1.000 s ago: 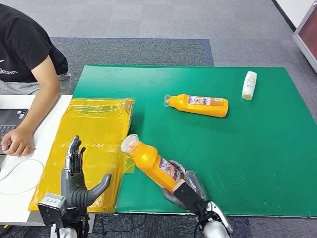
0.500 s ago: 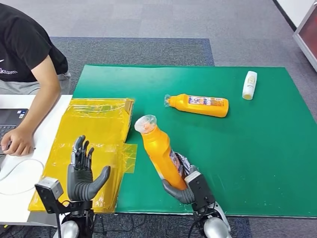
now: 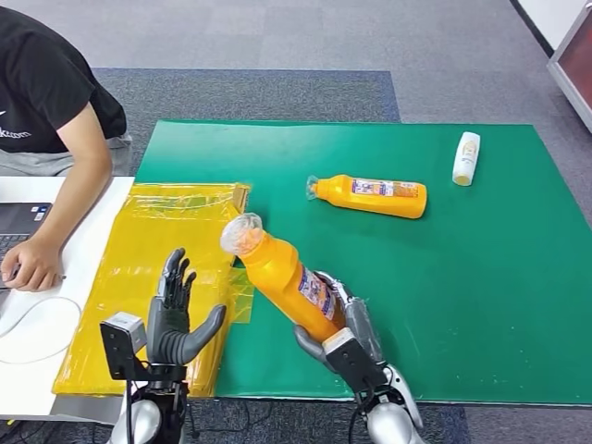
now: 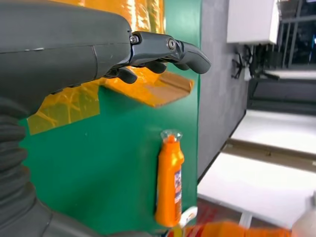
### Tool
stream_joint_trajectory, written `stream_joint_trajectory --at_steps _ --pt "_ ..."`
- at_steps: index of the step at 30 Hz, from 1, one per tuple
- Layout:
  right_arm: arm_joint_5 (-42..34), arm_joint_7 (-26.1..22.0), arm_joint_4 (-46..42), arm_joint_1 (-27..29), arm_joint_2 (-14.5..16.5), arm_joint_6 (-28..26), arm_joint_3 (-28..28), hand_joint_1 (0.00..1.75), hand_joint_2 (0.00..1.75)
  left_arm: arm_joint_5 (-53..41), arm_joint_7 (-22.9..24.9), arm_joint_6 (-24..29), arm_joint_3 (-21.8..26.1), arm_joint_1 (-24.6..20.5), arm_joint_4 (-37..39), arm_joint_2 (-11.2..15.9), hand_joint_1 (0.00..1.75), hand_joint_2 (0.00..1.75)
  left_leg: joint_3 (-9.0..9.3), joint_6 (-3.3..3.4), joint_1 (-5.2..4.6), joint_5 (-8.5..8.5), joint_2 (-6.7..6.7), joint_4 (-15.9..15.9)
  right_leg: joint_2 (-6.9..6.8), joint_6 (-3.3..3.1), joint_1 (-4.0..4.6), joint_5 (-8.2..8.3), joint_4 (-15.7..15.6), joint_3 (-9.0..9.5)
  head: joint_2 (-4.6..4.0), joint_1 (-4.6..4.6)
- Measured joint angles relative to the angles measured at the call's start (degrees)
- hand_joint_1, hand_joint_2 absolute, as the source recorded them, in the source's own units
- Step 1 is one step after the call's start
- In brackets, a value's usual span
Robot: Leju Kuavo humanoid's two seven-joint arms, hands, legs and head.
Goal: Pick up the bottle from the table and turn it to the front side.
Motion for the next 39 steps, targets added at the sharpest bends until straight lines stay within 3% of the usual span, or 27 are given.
stream_joint_trajectory --at_steps 4,16,24,39 --pt "-0.37 -0.31 0.05 -0.31 -0.03 -0.59 0.91 1.75 1.75 -2.35 0.74 -1.57 -1.55 -1.47 0.33 0.32 0.0 1.75 -0.03 0.01 0.0 0.0 0.0 0.0 0.0 0.0 0.0 0.0 0.0 -0.02 0.0 0.01" --pt "-4.5 -1.32 0.5 -1.03 -0.03 -0.14 1.36 1.75 1.75 -2.93 5.63 -5.36 -3.71 -4.88 1.31 0.95 0.0 1.75 -0.05 0.0 0.0 0.02 0.0 0.0 -0.01 0.0 0.0 0.0 0.0 -0.06 0.0 0.0" --pt "-4.76 -1.34 1.23 -2.14 -0.01 -0.15 1.42 1.75 1.75 -3.42 6.31 -5.8 -4.61 -7.32 2.27 1.15 0.0 1.75 -0.08 0.02 0.0 0.04 0.0 0.0 -0.02 0.02 0.0 0.02 0.0 -0.06 0.0 -0.01" --pt "-4.93 -1.67 3.69 -4.27 0.03 0.73 3.81 1.75 1.75 -2.88 9.7 -13.56 -7.45 -12.54 4.19 2.09 0.0 1.75 -0.11 0.02 0.0 0.06 0.0 0.0 -0.02 0.02 0.0 0.03 0.01 -0.09 0.0 0.0"
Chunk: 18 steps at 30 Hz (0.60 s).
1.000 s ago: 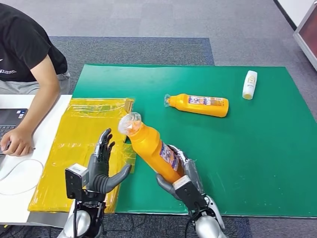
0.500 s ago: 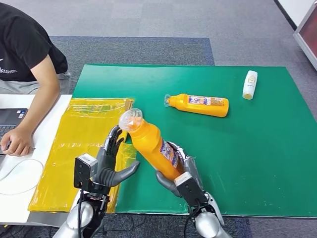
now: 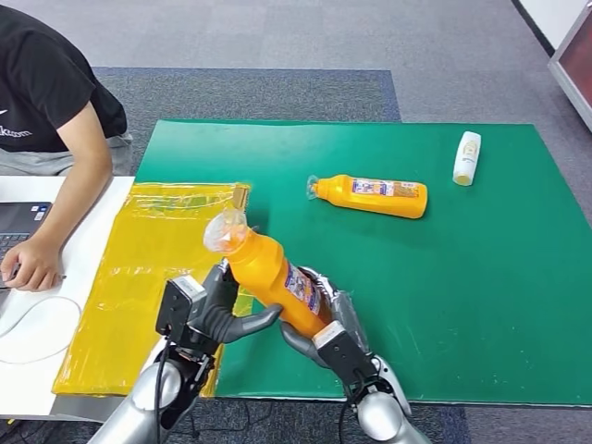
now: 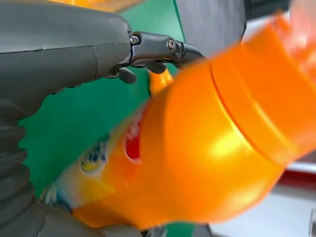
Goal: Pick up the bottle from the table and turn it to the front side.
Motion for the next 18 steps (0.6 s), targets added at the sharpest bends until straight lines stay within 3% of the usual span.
stream_joint_trajectory --at_steps 6,18 --pt "-0.12 -0.18 0.63 -0.85 0.01 -0.02 0.24 1.75 1.75 1.85 2.26 -3.94 -1.16 -2.09 0.73 0.67 0.0 1.75 -0.01 0.0 0.0 0.0 0.0 0.0 0.0 0.0 0.0 0.0 0.0 -0.01 0.0 0.0" --pt "-0.52 -0.34 0.79 -1.64 0.01 -0.13 0.23 1.75 1.75 -0.6 2.94 -5.28 -1.91 -5.57 1.71 1.77 0.03 1.75 -0.03 0.0 0.0 0.01 0.0 0.0 0.0 0.0 0.0 0.01 0.01 -0.04 0.0 0.0"
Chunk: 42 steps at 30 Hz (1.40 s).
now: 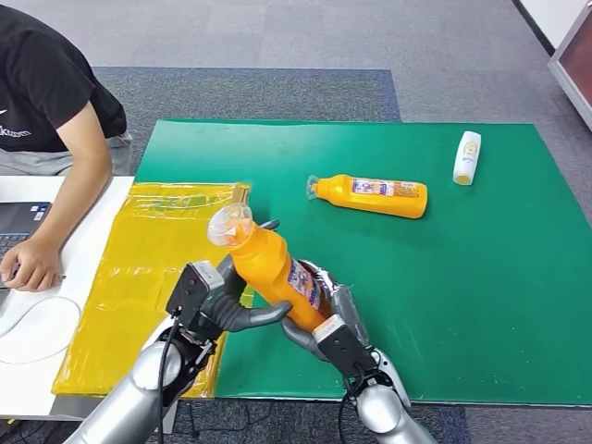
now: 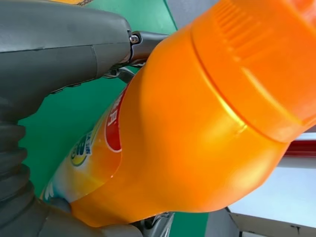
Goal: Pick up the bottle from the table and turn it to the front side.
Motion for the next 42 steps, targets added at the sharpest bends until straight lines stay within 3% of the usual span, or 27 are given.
stream_joint_trajectory --at_steps 4,15,24,32,35,37,39,40,41,42 --pt "0.01 -0.15 0.0 -0.09 0.0 -0.23 -0.01 1.75 1.75 -0.82 -2.16 0.13 0.05 -0.34 0.02 0.01 1.68 1.75 -0.02 0.0 0.0 0.0 0.0 0.0 0.0 0.0 0.0 0.0 0.0 -0.02 0.0 -0.01" --pt "-0.02 -0.43 0.18 -0.18 0.15 -0.75 -0.21 1.75 1.75 0.9 -2.96 -0.55 0.55 -0.99 0.27 -0.06 1.75 1.75 -0.03 0.0 0.0 0.0 0.0 0.0 0.0 0.0 0.0 0.0 0.0 -0.04 0.0 0.0" --pt "-0.28 -0.38 0.4 -0.18 0.35 -0.99 -0.22 1.61 1.75 2.67 -2.46 -1.34 1.18 -2.41 2.55 -0.08 1.75 1.75 -0.03 0.0 0.0 0.01 0.0 0.0 0.0 0.0 0.0 0.0 0.01 -0.04 0.0 -0.01" --pt "-0.5 -0.34 0.46 -0.1 0.51 -1.17 -0.22 1.74 1.75 3.08 -2.75 -1.21 1.57 -2.33 2.99 -0.08 1.75 1.75 -0.05 0.0 0.0 0.0 0.0 0.0 0.0 0.0 0.0 0.0 0.01 -0.06 0.0 -0.01" --pt "-0.01 -0.49 0.46 -0.08 0.62 -1.66 -0.21 1.66 1.75 3.15 -2.88 -1.21 1.69 -2.28 2.99 -0.09 1.75 1.75 -0.05 0.0 0.0 0.01 0.0 0.0 0.0 0.0 0.0 0.0 0.01 -0.06 0.0 -0.01" --pt "0.18 -0.54 0.46 -0.08 0.71 -1.89 -0.18 1.24 1.75 3.39 -3.03 -1.21 1.78 -2.24 2.99 -0.09 1.75 1.75 -0.05 0.0 0.0 0.01 0.0 0.0 0.0 0.0 0.0 0.0 0.01 -0.05 0.0 -0.01" --pt "0.15 -0.49 0.48 -0.07 0.8 -2.01 -0.14 0.51 1.75 3.63 -3.21 -1.22 1.86 -2.15 2.97 -0.08 1.75 1.75 -0.05 0.0 0.0 0.01 0.0 0.0 0.0 0.0 0.0 0.0 0.01 -0.05 0.0 0.0" --pt "0.0 -0.43 0.5 -0.02 0.83 -2.04 -0.14 0.27 1.75 3.68 -3.28 -1.22 1.91 -2.05 2.9 -0.06 1.75 1.75 -0.05 0.0 0.0 0.0 0.0 0.0 0.0 0.0 0.0 0.0 0.01 -0.05 0.0 0.0" --pt "-0.22 -0.37 0.51 0.05 0.86 -2.08 -0.13 0.09 1.75 3.68 -3.32 -1.23 1.97 -1.94 2.78 0.0 1.75 1.75 -0.05 0.0 0.0 0.0 0.0 0.0 0.0 0.0 0.0 0.0 0.01 -0.05 0.0 0.0" --pt "-0.46 -0.33 0.52 0.15 0.9 -2.16 -0.13 0.04 1.75 3.68 -3.36 -1.22 2.07 -1.8 2.6 0.13 1.75 1.75 -0.05 0.0 0.0 0.0 0.0 0.0 0.0 0.0 0.0 0.01 0.01 -0.06 0.0 0.0"
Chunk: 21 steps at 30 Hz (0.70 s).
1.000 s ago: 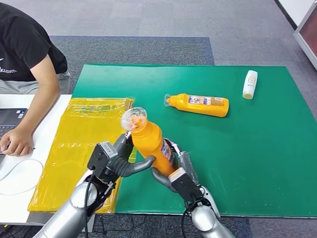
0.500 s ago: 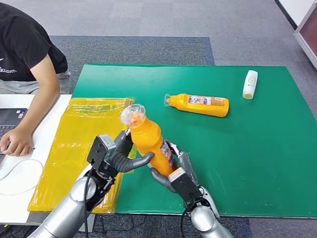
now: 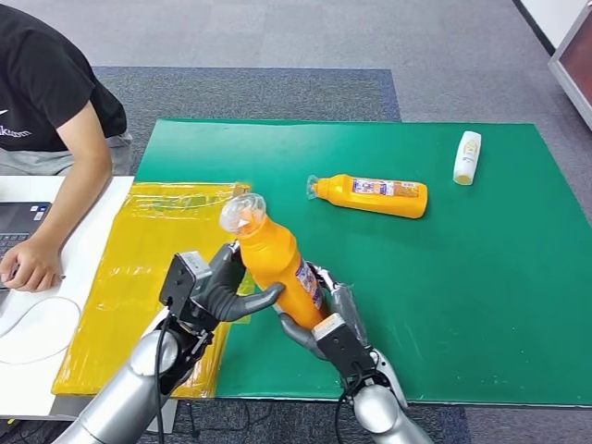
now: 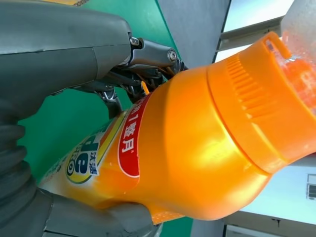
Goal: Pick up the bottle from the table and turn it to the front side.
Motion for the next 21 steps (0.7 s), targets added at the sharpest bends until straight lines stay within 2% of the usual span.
stream_joint_trajectory --at_steps 14,21 --pt "-2.54 -0.26 0.0 0.34 0.82 0.2 -0.15 0.0 1.75 -3.78 0.84 -0.03 3.03 -0.82 -1.21 3.77 1.75 1.75 0.0 -0.02 0.0 0.02 0.0 0.0 0.0 -0.01 0.0 0.0 0.02 -0.04 0.0 0.0" --pt "-3.19 -0.19 0.0 0.79 0.94 0.52 -0.68 0.0 1.75 -12.7 3.81 -2.04 3.06 -3.91 -1.75 6.9 1.75 1.75 0.0 -0.04 0.01 0.04 0.0 0.0 0.01 -0.02 0.01 0.02 0.03 -0.05 0.0 0.0"
